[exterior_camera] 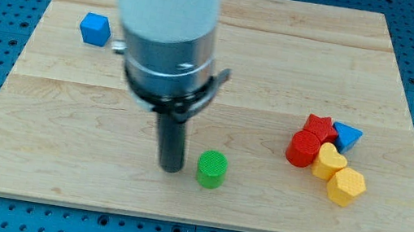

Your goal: Push the green circle below the red circle

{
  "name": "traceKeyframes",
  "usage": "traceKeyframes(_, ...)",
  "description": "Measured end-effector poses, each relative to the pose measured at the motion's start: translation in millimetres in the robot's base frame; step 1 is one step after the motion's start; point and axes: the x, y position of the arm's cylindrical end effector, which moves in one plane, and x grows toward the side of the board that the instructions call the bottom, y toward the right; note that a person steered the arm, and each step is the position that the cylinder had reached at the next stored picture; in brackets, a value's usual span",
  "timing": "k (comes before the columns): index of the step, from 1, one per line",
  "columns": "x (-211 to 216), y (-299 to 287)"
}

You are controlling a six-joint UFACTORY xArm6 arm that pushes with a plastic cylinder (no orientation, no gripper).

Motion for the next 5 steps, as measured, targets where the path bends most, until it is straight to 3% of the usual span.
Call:
traceKeyframes(1,-1,79)
traceKeyframes(2,5,94)
traceKeyframes(3,40,94)
traceKeyframes(4,48,138)
traceKeyframes(5,31,143)
